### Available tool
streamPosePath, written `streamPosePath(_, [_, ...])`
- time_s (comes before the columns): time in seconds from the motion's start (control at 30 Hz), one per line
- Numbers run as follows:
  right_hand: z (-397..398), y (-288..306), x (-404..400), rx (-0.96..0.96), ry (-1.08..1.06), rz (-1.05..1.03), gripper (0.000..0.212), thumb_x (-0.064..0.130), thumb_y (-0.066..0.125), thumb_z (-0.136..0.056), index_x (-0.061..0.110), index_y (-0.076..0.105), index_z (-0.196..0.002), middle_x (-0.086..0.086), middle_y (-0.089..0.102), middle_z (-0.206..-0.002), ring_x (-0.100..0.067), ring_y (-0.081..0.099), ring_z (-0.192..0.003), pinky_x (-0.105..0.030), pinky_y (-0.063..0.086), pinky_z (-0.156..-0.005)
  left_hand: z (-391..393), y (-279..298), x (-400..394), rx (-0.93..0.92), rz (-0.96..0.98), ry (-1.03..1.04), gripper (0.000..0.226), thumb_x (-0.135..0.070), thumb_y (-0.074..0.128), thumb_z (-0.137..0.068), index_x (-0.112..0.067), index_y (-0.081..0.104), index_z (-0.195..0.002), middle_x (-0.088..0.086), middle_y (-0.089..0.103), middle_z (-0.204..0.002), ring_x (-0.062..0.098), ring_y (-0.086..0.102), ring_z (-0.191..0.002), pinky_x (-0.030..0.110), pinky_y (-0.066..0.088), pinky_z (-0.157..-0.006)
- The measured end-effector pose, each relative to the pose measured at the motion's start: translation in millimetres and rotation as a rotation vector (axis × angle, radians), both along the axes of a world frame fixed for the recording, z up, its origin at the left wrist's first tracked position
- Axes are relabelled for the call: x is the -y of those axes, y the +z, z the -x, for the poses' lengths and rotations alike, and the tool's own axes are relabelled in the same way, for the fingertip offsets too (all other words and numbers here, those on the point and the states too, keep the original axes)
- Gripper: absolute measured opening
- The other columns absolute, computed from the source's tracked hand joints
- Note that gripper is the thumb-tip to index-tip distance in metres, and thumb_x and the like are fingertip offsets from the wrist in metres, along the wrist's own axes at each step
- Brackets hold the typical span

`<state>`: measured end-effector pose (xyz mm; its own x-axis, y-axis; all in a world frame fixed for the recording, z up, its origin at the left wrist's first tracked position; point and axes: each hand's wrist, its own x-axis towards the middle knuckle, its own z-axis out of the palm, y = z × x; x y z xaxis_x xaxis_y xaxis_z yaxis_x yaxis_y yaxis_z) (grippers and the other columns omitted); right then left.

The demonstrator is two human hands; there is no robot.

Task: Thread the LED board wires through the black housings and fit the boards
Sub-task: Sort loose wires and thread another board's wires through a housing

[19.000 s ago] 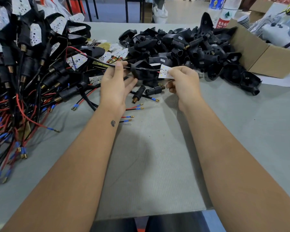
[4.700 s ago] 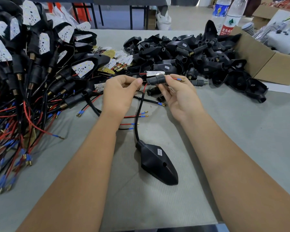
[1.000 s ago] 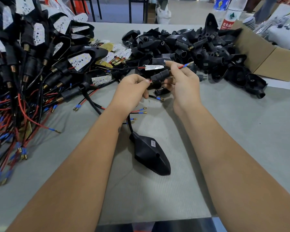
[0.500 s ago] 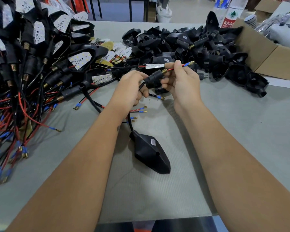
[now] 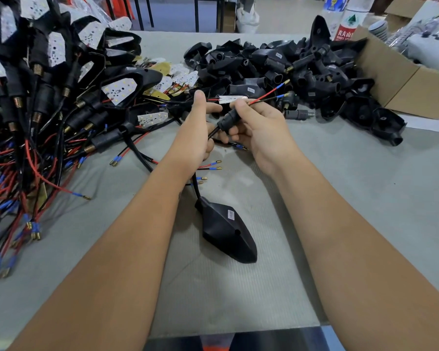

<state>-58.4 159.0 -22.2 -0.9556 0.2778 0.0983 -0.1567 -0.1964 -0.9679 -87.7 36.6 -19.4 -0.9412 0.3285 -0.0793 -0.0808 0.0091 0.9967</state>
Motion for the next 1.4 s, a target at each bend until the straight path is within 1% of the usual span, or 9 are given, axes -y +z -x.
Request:
streamPosePath(0.1, [-0.5, -0.3, 0.5, 0.016, -0.006, -0.063, 0.017, 0.019, 0.056, -0.098, 0.007, 0.060, -0.087, -0.011, 0.066, -0.071, -0.013, 0.053, -0.050, -0.025, 0.046, -0.052, 0.1, -1.1, 1.8, -0.022, -0.011, -0.032, 0.056, -0.062, 0.011, -0.100, -0.029, 0.055, -0.114, 0.005, 0.046, -0.077, 0.005, 0.021, -0.038, 0.015, 0.019, -0.037])
streamPosePath(0.23, [-1.0, -0.7, 2.9, 0.023, -0.044, -0.145, 0.017, 0.019, 0.058, -0.097, 0.009, 0.062, -0.083, -0.008, 0.066, -0.067, -0.013, 0.054, -0.048, -0.023, 0.044, -0.050, -1.2, -2.8, 3.6, -0.070, -0.015, -0.105, 0.056, -0.064, 0.012, -0.098, -0.032, 0.051, -0.123, 0.006, 0.046, -0.074, 0.007, 0.020, -0.041, 0.017, 0.018, -0.038])
streamPosePath(0.43, [-3.4, 2.9, 7.5, 0.032, 0.006, -0.266, 0.033, 0.028, 0.049, -0.101, 0.013, 0.068, -0.080, -0.005, 0.061, -0.066, -0.012, 0.048, -0.047, -0.021, 0.038, -0.045, -1.8, -2.9, 3.6, -0.098, 0.044, -0.065, 0.044, -0.057, 0.026, -0.101, -0.028, 0.058, -0.112, -0.005, 0.039, -0.069, 0.007, 0.024, -0.044, 0.019, 0.021, -0.040])
streamPosePath(0.5, [-3.3, 3.7, 8.8, 0.044, -0.003, -0.237, 0.041, 0.031, 0.042, -0.104, 0.019, 0.068, -0.075, -0.006, 0.058, -0.063, -0.012, 0.047, -0.048, -0.022, 0.035, -0.046, -1.5, -1.9, 3.2, -0.127, 0.074, -0.050, 0.027, -0.045, 0.038, -0.103, -0.028, 0.059, -0.104, -0.003, 0.046, -0.070, 0.007, 0.028, -0.045, 0.018, 0.023, -0.040])
streamPosePath(0.57, [-2.9, 3.2, 8.3, 0.031, -0.036, -0.207, 0.033, 0.026, 0.045, -0.103, 0.015, 0.071, -0.086, -0.006, 0.058, -0.065, -0.012, 0.049, -0.049, -0.022, 0.037, -0.048, -0.6, -0.7, 3.2, -0.166, 0.114, -0.067, 0.017, -0.033, 0.045, -0.103, -0.028, 0.061, -0.105, -0.003, 0.054, -0.066, 0.007, 0.032, -0.044, 0.019, 0.024, -0.041])
streamPosePath(0.63, [-2.4, 2.8, 4.7, 0.015, -0.122, -0.165, 0.022, 0.018, 0.051, -0.100, 0.012, 0.070, -0.089, -0.006, 0.057, -0.066, -0.009, 0.048, -0.047, -0.020, 0.040, -0.047, 0.6, -0.5, 3.3, -0.190, 0.148, -0.096, 0.020, -0.029, 0.045, -0.103, -0.025, 0.064, -0.098, -0.004, 0.057, -0.062, 0.005, 0.037, -0.044, 0.019, 0.027, -0.043])
streamPosePath(0.8, [-1.7, 3.4, -6.1, -0.001, -0.176, -0.051, 0.024, 0.016, 0.049, -0.101, 0.009, 0.066, -0.084, -0.006, 0.058, -0.071, -0.009, 0.051, -0.053, -0.021, 0.045, -0.052, 2.6, -0.3, 5.8, -0.152, 0.092, -0.164, 0.025, -0.027, 0.048, -0.103, -0.016, 0.066, -0.088, -0.004, 0.061, -0.059, 0.008, 0.051, -0.051, 0.019, 0.038, -0.046])
streamPosePath(1.2, [-0.5, 4.6, -17.4, -0.059, -0.264, 0.090, 0.024, 0.017, 0.046, -0.103, 0.009, 0.063, -0.088, -0.006, 0.068, -0.070, -0.010, 0.060, -0.055, -0.019, 0.048, -0.053, 1.1, 1.7, 8.1, -0.119, 0.085, -0.257, 0.026, -0.028, 0.050, -0.101, -0.010, 0.058, -0.083, 0.001, 0.061, -0.055, 0.012, 0.050, -0.045, 0.020, 0.043, -0.045])
streamPosePath(1.4, [0.5, 4.0, -37.1, -0.104, -0.383, 0.423, 0.023, 0.017, 0.044, -0.104, 0.006, 0.059, -0.089, -0.010, 0.066, -0.070, -0.012, 0.060, -0.053, -0.020, 0.051, -0.055, -1.5, 6.8, 9.8, 0.005, 0.044, -0.306, 0.032, -0.018, 0.042, -0.099, -0.005, 0.059, -0.076, 0.009, 0.064, -0.057, 0.018, 0.056, -0.045, 0.023, 0.046, -0.046])
